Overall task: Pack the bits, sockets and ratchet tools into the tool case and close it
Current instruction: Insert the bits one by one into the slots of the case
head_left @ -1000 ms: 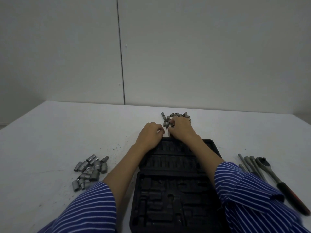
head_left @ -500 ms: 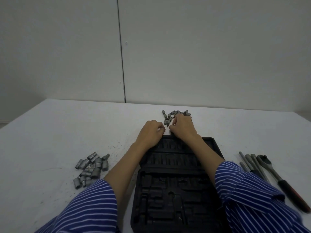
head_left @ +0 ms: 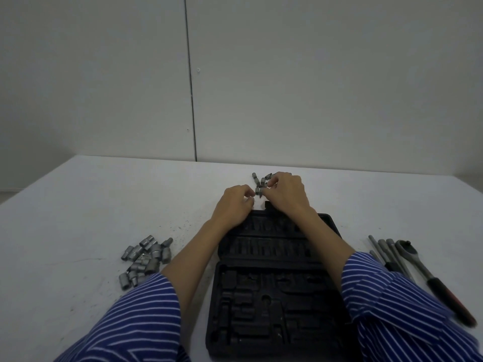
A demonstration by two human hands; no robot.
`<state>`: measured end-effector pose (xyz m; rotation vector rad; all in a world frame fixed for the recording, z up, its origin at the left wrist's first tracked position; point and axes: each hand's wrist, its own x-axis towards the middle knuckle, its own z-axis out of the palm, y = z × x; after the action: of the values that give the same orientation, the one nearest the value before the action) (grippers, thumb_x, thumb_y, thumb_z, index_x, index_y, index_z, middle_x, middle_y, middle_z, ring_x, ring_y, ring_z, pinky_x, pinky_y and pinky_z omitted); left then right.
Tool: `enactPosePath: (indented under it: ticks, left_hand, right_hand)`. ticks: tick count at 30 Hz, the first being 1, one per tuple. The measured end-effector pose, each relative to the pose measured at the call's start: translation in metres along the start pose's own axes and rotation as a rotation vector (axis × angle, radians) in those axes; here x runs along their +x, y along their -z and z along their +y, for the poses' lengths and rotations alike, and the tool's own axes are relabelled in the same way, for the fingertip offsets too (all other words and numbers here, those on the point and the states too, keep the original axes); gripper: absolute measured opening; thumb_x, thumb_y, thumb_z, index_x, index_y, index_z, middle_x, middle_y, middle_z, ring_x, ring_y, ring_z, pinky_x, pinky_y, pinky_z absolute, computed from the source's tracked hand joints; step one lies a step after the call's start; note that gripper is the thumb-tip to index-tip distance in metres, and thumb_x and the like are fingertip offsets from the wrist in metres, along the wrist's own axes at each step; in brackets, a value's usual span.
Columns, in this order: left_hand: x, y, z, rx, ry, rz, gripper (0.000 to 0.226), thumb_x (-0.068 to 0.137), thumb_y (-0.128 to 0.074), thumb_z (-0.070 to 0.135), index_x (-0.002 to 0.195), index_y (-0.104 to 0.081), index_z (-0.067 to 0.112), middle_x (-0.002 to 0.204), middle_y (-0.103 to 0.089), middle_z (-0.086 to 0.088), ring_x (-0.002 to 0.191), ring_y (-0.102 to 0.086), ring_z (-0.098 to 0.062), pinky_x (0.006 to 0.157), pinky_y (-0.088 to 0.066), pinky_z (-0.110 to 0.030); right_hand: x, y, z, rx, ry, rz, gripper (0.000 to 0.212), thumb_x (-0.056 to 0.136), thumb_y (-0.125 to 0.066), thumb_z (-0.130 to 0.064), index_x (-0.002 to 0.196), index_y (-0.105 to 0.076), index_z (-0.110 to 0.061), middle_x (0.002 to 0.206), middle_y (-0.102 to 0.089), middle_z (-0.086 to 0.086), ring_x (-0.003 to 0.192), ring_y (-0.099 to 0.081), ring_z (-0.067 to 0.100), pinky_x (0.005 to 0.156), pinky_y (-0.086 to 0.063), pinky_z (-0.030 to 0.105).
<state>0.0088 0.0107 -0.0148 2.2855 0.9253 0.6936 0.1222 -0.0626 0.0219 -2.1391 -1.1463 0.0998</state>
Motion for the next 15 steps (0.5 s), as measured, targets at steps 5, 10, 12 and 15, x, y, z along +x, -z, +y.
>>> enactPosePath:
  ticks: [5, 10, 12, 15]
  left_hand:
    - [-0.010, 0.006, 0.000, -0.017, -0.011, 0.032, 0.024, 0.091, -0.050, 0.012, 0.111, -0.063, 0.008, 0.116, -0.063, -0.008, 0.107, -0.055, -0.020, 0.090, -0.041, -0.026]
    - [-0.025, 0.013, -0.005, -0.093, -0.006, 0.109, 0.022, 0.091, -0.051, 0.010, 0.109, -0.064, 0.007, 0.114, -0.065, -0.006, 0.105, -0.058, -0.018, 0.088, -0.039, -0.019]
    - [-0.033, 0.016, -0.008, -0.157, 0.016, 0.165, 0.021, 0.091, -0.051, 0.008, 0.107, -0.064, 0.007, 0.111, -0.065, -0.005, 0.101, -0.058, -0.014, 0.085, -0.038, -0.016]
    - [-0.043, 0.018, -0.011, -0.223, 0.056, 0.229, 0.021, 0.091, -0.051, 0.006, 0.106, -0.065, 0.007, 0.108, -0.066, -0.004, 0.094, -0.055, -0.008, 0.077, -0.036, -0.010]
  right_hand:
    - [-0.004, 0.004, -0.007, 0.024, 0.004, 0.006, 0.017, 0.077, -0.065, -0.018, 0.091, -0.066, -0.008, 0.090, -0.068, 0.003, 0.093, -0.059, 0.022, 0.083, -0.048, 0.033]
    - [-0.016, 0.007, -0.013, 0.064, 0.035, 0.006, 0.015, 0.079, -0.063, -0.016, 0.087, -0.068, -0.004, 0.090, -0.069, 0.006, 0.087, -0.059, 0.020, 0.073, -0.045, 0.028]
    - [-0.023, 0.009, -0.014, 0.064, 0.050, -0.015, 0.016, 0.080, -0.063, -0.017, 0.090, -0.068, -0.006, 0.090, -0.064, 0.000, 0.086, -0.052, 0.015, 0.072, -0.038, 0.024]
    - [-0.035, 0.009, -0.012, 0.118, 0.014, -0.051, 0.011, 0.080, -0.062, -0.019, 0.088, -0.067, -0.012, 0.085, -0.062, -0.003, 0.086, -0.052, 0.013, 0.075, -0.038, 0.023]
